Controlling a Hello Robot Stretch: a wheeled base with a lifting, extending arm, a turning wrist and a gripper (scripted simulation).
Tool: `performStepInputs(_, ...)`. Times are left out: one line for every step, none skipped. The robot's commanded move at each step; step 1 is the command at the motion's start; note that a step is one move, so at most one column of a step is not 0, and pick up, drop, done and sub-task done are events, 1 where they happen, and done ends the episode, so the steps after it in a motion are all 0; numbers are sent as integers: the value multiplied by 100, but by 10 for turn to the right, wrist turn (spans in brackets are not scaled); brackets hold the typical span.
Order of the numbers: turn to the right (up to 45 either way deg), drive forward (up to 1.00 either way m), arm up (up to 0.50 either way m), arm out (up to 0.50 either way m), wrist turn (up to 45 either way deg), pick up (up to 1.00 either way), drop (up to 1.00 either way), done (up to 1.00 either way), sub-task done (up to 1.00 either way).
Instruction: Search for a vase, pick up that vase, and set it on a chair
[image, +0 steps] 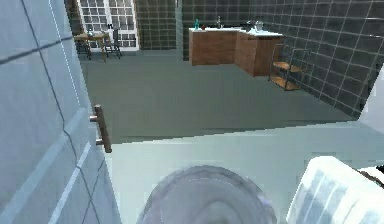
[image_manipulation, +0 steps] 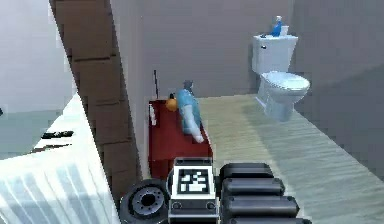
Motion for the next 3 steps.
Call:
performStepInputs(0,100,0,0,0,0,0,0,0)
performStepInputs(-90,0,0,0,0,0,0,0,0)
performStepInputs(0,5,0,0,0,0,0,0,0)
